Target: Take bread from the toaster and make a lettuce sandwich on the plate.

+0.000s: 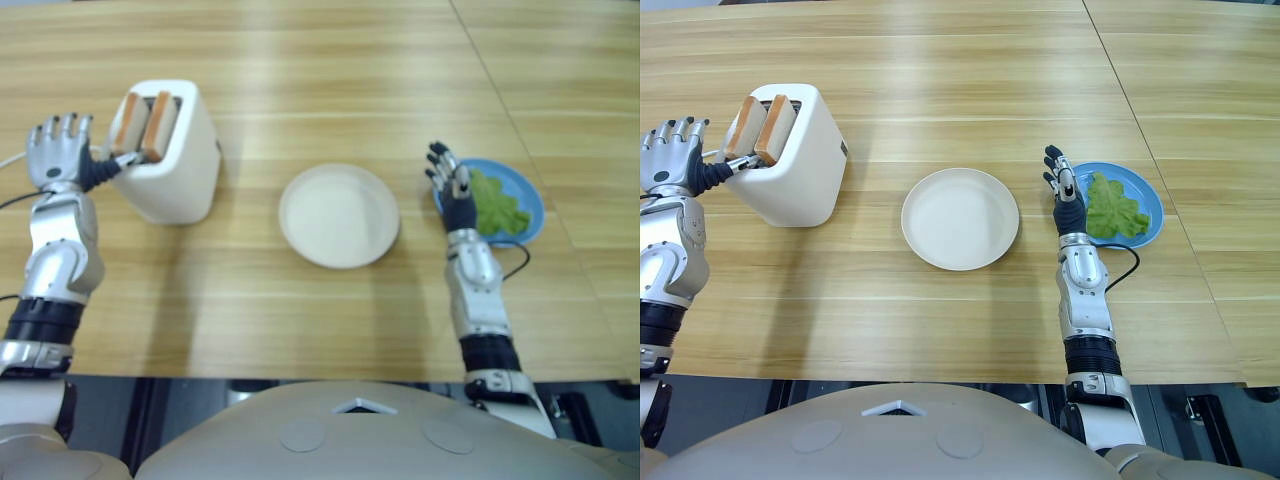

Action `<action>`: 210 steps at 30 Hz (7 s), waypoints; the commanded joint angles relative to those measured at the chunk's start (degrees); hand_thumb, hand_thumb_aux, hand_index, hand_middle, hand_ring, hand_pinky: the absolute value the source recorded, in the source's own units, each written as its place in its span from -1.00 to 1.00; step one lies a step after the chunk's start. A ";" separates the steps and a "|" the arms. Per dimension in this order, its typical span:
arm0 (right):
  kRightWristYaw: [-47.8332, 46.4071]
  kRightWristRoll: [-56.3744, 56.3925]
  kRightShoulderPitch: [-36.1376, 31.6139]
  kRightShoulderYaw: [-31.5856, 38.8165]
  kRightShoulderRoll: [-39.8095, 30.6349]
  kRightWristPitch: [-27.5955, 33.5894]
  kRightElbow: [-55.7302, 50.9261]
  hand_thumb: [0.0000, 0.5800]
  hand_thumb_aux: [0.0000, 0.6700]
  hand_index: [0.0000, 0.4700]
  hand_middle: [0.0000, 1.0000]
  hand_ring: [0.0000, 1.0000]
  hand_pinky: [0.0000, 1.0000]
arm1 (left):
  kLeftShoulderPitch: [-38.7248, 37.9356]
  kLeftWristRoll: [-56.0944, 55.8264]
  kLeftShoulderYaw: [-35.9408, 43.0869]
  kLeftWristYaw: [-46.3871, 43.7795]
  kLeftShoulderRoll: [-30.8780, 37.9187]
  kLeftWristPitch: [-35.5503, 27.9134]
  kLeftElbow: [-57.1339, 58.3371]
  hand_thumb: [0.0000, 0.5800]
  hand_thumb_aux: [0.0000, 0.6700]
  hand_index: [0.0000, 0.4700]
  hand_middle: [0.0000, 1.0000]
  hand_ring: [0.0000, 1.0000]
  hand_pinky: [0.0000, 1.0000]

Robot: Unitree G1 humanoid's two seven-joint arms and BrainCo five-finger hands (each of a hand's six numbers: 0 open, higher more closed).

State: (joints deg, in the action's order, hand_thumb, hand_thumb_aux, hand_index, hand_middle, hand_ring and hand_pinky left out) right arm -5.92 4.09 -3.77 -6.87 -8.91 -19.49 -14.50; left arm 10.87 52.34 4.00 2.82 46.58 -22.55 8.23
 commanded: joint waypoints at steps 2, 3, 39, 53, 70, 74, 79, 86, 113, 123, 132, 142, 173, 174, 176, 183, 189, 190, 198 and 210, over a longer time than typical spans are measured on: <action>0.11 -0.10 0.48 -0.15 0.05 0.81 0.99 -1.00 -1.00 -1.00 -1.00 -1.00 -1.00 | 0.08 0.50 1.05 -0.52 -0.39 -0.06 0.59 -1.00 -1.00 -1.00 -1.00 -1.00 -1.00; 0.09 -0.08 0.49 -0.16 0.03 0.84 1.05 -1.00 -1.00 -1.00 -1.00 -1.00 -1.00 | 0.09 0.40 1.01 -0.53 -0.41 -0.05 0.53 -1.00 -1.00 -1.00 -1.00 -1.00 -1.00; -0.02 -1.59 0.55 1.39 0.87 1.93 -1.17 -1.00 -1.00 -1.00 -1.00 -1.00 -1.00 | 2.59 -44.26 -20.94 6.77 -22.24 22.80 -31.57 1.00 1.00 0.96 1.00 1.00 1.00; 0.56 -0.60 -0.15 -0.18 0.01 2.39 -1.10 -1.00 -1.00 -1.00 -1.00 -1.00 -1.00 | -2.43 -59.02 3.24 -13.85 -46.79 21.88 -1.96 1.00 1.00 0.96 1.00 1.00 1.00; 0.42 -0.29 0.86 -1.06 -0.37 2.85 0.41 -1.00 -1.00 -1.00 -1.00 -1.00 -1.00 | 0.14 -38.94 13.08 -11.93 -40.53 28.11 8.96 0.69 0.22 0.19 0.97 0.97 0.97; 0.29 -0.31 0.88 -0.92 -0.36 2.99 0.70 -1.00 -1.00 -1.00 -1.00 -1.00 -1.00 | -0.33 -32.43 17.27 -11.40 -38.67 26.60 6.33 -1.00 -1.00 -1.00 -1.00 -1.00 -1.00; 0.16 -0.29 1.19 -0.84 -0.40 3.08 1.26 -1.00 -1.00 -1.00 -1.00 -1.00 -1.00 | 0.53 -20.81 17.63 -3.88 -34.85 24.21 0.73 -1.00 -1.00 -1.00 -1.00 -1.00 -1.00; -0.20 -1.17 0.55 0.02 -0.71 3.03 2.19 -1.00 -1.00 -1.00 -1.00 -1.00 -1.00 | -0.44 -4.87 15.43 10.60 -31.97 17.89 -7.19 -1.00 -1.00 -1.00 -1.00 -1.00 -1.00; 38.14 -59.12 -15.51 20.95 -42.53 4.34 -41.87 -1.00 -1.00 -1.00 -1.00 -1.00 -1.00 | -3.88 -23.54 10.70 6.57 -38.34 24.67 -3.83 -1.00 -1.00 -1.00 -1.00 -1.00 -1.00; 41.93 -58.68 -16.51 28.88 -39.96 6.98 -47.13 -1.00 -1.00 -1.00 -1.00 -1.00 -1.00 | -3.92 -23.70 11.63 6.97 -39.69 25.24 -1.45 -1.00 -1.00 -1.00 -1.00 -1.00 -1.00; 43.05 -59.02 -16.91 33.39 -38.02 8.44 -48.54 -1.00 -1.00 -1.00 -1.00 -1.00 -1.00 | -2.06 -26.13 8.78 6.48 -38.89 25.40 -0.48 -1.00 -1.00 -1.00 -1.00 -1.00 -1.00; 42.97 -58.66 -17.88 35.46 -38.21 8.41 -48.82 0.99 0.89 0.85 -1.00 -1.00 -1.00 | -1.86 -26.28 8.60 6.51 -38.85 25.53 0.01 -1.00 -1.00 -1.00 -1.00 -1.00 -1.00; 33.03 -47.74 -6.36 18.72 -41.68 11.56 -4.45 1.00 1.00 0.96 1.00 1.00 1.00 | -1.15 -27.83 6.48 6.36 -37.52 26.57 0.80 -1.00 -1.00 -1.00 -1.00 -1.00 -1.00; 32.32 -47.92 -6.79 18.63 -41.00 11.90 -3.11 1.00 1.00 0.96 1.00 1.00 1.00 | -1.06 -27.95 6.39 6.36 -37.51 26.65 0.94 -1.00 -1.00 -1.00 -1.00 -1.00 -1.00; 31.05 -48.29 -7.73 18.67 -39.57 12.31 -1.25 1.00 1.00 0.96 1.00 1.00 1.00 | -0.88 -28.09 6.27 6.36 -37.50 26.81 1.19 -1.00 -1.00 -1.00 -1.00 -1.00 -1.00; 26.44 -52.24 -15.04 22.20 -30.45 13.86 4.10 1.00 1.00 0.96 1.00 1.00 1.00 | -0.40 -28.59 5.76 6.15 -37.32 27.44 2.11 -1.00 -1.00 -1.00 -1.00 -1.00 -1.00; 25.06 -56.90 -20.45 29.44 -21.96 12.86 -2.81 1.00 1.00 0.96 1.00 1.00 1.00 | -0.34 -28.53 5.69 6.26 -37.36 27.80 2.83 -1.00 -1.00 -1.00 -1.00 -1.00 -1.00; 25.26 -57.56 -21.09 30.81 -20.66 12.45 -4.96 1.00 1.00 0.96 1.00 1.00 1.00 | -0.34 -28.50 5.72 6.28 -37.38 27.87 2.97 -1.00 -1.00 -1.00 -1.00 -1.00 -1.00; 26.19 -60.12 -20.87 37.88 -16.28 10.12 -14.68 1.00 1.00 0.96 1.00 1.00 1.00 | -0.55 -28.27 5.90 6.23 -37.34 27.87 3.35 -1.00 -1.00 -1.00 -1.00 -1.00 -1.00; 21.82 -58.76 -17.71 34.48 -21.11 11.47 -3.17 1.00 1.00 0.96 1.00 1.00 1.00 | -0.83 -28.13 6.05 6.25 -37.52 27.64 3.04 -1.00 -1.00 -1.00 -1.00 -1.00 -1.00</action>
State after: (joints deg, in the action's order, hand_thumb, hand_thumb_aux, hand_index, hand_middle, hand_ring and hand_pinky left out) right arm 17.25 -55.16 -22.54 28.75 -29.62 -8.39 -20.51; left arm 10.10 24.05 9.82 9.42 8.88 5.36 10.71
